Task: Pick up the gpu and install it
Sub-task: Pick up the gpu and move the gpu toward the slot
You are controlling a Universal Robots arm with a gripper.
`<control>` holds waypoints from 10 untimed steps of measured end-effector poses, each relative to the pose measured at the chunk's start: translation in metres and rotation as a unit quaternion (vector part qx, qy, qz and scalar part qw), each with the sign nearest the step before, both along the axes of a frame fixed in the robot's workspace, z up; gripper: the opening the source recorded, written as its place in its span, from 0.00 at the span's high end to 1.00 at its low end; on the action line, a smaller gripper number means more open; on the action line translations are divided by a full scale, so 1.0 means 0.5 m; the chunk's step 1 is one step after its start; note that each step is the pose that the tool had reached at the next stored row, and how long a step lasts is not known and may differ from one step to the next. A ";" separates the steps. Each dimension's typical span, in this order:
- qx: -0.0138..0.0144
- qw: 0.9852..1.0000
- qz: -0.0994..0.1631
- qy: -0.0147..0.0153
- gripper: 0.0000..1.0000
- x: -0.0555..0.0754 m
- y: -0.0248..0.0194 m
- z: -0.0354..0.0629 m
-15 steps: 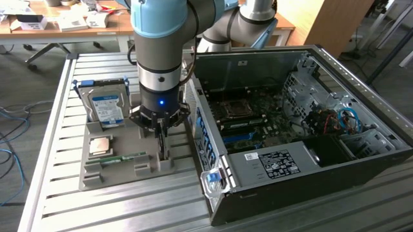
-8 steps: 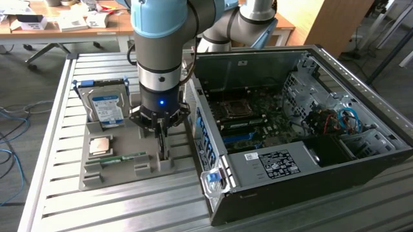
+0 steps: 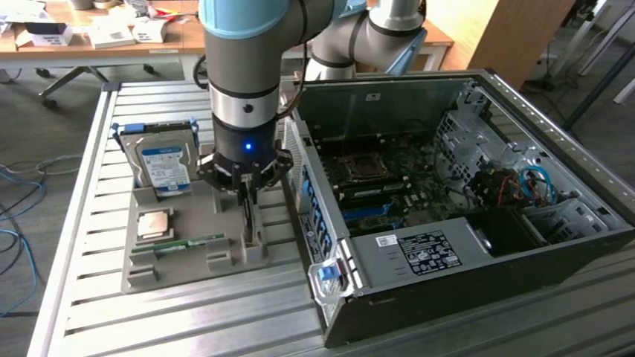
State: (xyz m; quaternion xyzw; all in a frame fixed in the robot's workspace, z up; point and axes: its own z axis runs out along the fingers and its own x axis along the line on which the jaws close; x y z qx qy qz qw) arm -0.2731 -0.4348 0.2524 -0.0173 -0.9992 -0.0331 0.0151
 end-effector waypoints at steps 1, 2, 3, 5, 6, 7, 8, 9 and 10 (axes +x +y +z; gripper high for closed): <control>0.000 1.000 0.000 0.000 0.74 0.000 0.0000 0.008; 0.000 1.000 0.000 0.000 0.74 0.000 0.0000 0.015; 0.000 1.000 0.000 0.000 0.74 0.000 0.0000 0.024; 0.000 1.000 0.001 0.000 0.74 0.000 0.0000 0.039; 0.000 1.000 0.002 0.000 0.74 0.000 0.0000 0.047; 0.000 1.000 0.002 0.000 0.74 0.000 0.0000 0.056; 0.000 1.000 0.003 0.000 0.74 0.000 0.0000 0.064; 0.000 1.000 0.004 0.000 0.74 0.000 0.0000 0.072; 0.000 1.000 0.005 0.000 0.74 0.000 0.0000 0.080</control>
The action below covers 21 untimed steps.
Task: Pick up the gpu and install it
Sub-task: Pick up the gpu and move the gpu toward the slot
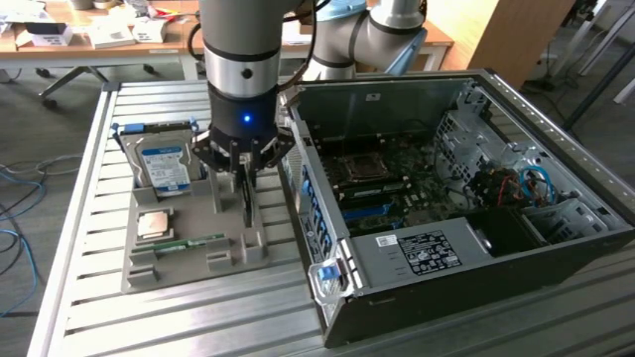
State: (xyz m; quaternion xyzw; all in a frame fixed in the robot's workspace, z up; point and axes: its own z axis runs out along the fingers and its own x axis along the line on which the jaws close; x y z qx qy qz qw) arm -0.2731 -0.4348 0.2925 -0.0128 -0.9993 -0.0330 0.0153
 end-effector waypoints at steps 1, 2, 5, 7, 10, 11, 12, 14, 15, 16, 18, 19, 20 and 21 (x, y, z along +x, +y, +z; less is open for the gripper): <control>0.000 1.000 0.001 0.000 0.74 0.000 0.0000 0.007; 0.000 1.000 0.001 0.000 0.74 0.000 0.0000 0.014; 0.000 1.000 0.003 0.000 0.74 0.000 0.0000 0.035; 0.000 1.000 0.004 0.000 0.74 0.000 0.0000 0.049; 0.000 1.000 0.005 0.000 0.74 0.000 0.0000 0.069; 0.000 1.000 0.005 0.000 0.74 0.000 0.0000 0.076; 0.000 1.000 0.005 0.000 0.74 0.000 0.0000 0.082; 0.000 1.000 0.006 0.000 0.74 0.000 0.0000 0.094; 0.000 1.000 0.006 0.000 0.74 0.000 0.0000 0.099; 0.000 1.000 0.007 0.000 0.74 0.000 0.0000 0.104; 0.000 1.000 0.007 0.000 0.74 0.000 0.0000 0.114; 0.000 1.000 0.007 0.000 0.74 0.000 0.0000 0.119; 0.000 1.000 0.008 0.000 0.74 0.000 0.0000 0.124; 0.000 1.000 0.008 0.000 0.74 0.000 0.0000 0.128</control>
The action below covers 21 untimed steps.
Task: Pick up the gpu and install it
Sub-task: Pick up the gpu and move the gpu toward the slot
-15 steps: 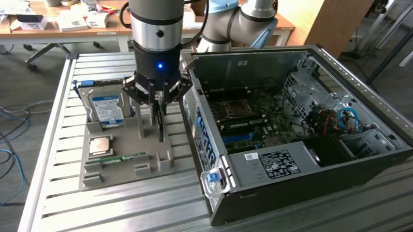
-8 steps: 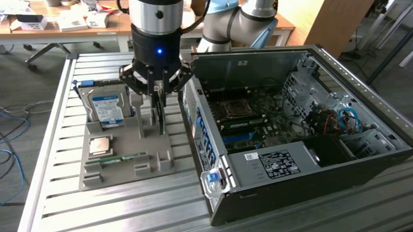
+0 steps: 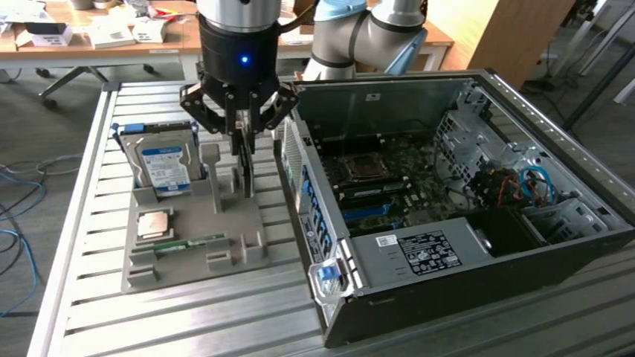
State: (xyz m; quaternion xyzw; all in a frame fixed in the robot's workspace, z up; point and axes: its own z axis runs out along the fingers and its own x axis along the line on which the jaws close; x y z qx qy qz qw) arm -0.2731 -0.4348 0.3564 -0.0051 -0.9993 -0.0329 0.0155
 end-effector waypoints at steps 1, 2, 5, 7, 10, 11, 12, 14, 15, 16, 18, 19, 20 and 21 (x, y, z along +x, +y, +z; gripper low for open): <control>0.000 1.000 0.000 0.000 0.74 0.000 0.0000 0.004; 0.000 1.000 0.000 0.000 0.74 0.000 0.0000 0.008; 0.000 1.000 0.001 0.000 0.74 0.000 0.0000 0.021; 0.000 1.000 0.001 0.000 0.74 0.000 0.0000 0.029; 0.000 1.000 0.002 0.000 0.74 0.000 0.0000 0.041; 0.000 1.000 0.002 0.000 0.74 0.000 0.0000 0.046; 0.000 1.000 0.002 0.000 0.74 0.000 0.0000 0.050; 0.000 1.000 0.002 0.000 0.74 0.000 0.0000 0.058; 0.000 1.000 0.002 0.000 0.74 0.000 0.0000 0.062; 0.000 1.000 0.002 0.000 0.74 0.000 0.0000 0.066; 0.000 1.000 0.003 0.000 0.74 0.000 0.0000 0.074; 0.000 1.000 0.003 0.000 0.74 0.000 0.0000 0.077; 0.000 1.000 0.003 0.000 0.74 0.000 0.0000 0.081; 0.000 1.000 0.003 0.000 0.74 0.000 0.0000 0.084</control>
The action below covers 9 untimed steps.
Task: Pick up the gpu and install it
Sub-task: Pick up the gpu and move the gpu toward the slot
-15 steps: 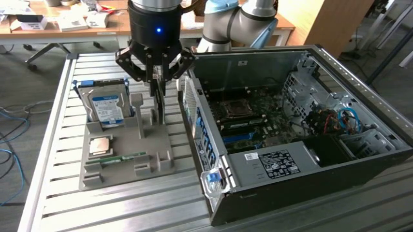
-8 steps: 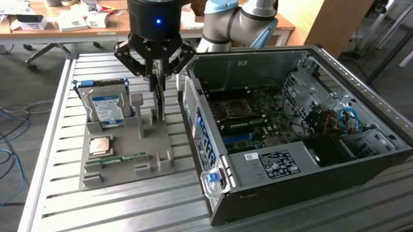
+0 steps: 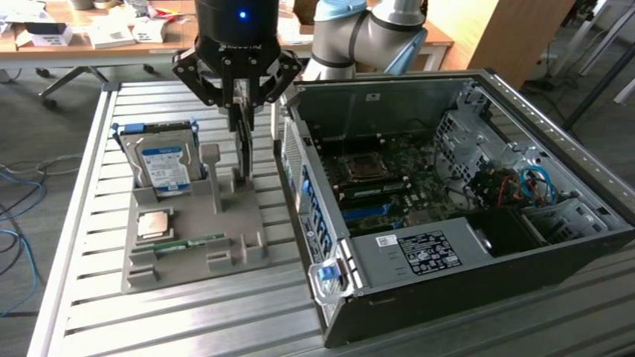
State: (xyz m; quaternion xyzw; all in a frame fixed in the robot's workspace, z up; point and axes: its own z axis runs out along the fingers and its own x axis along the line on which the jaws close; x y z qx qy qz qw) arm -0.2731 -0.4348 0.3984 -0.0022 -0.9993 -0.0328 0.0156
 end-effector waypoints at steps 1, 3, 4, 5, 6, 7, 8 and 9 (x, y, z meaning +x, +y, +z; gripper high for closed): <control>0.000 1.000 0.000 0.000 0.74 0.000 0.0000 0.003; 0.000 1.000 0.000 0.000 0.74 0.000 0.0000 0.010; 0.000 1.000 0.000 0.000 0.74 0.000 0.0000 0.014; 0.000 1.000 0.000 0.000 0.74 0.000 0.0000 0.017; 0.000 1.000 0.000 0.000 0.74 0.000 0.0000 0.020; 0.000 1.000 0.000 0.000 0.74 0.000 0.0000 0.022; 0.000 1.000 0.000 0.000 0.74 0.000 0.0000 0.023; 0.000 1.000 0.000 0.000 0.74 0.000 0.0000 0.024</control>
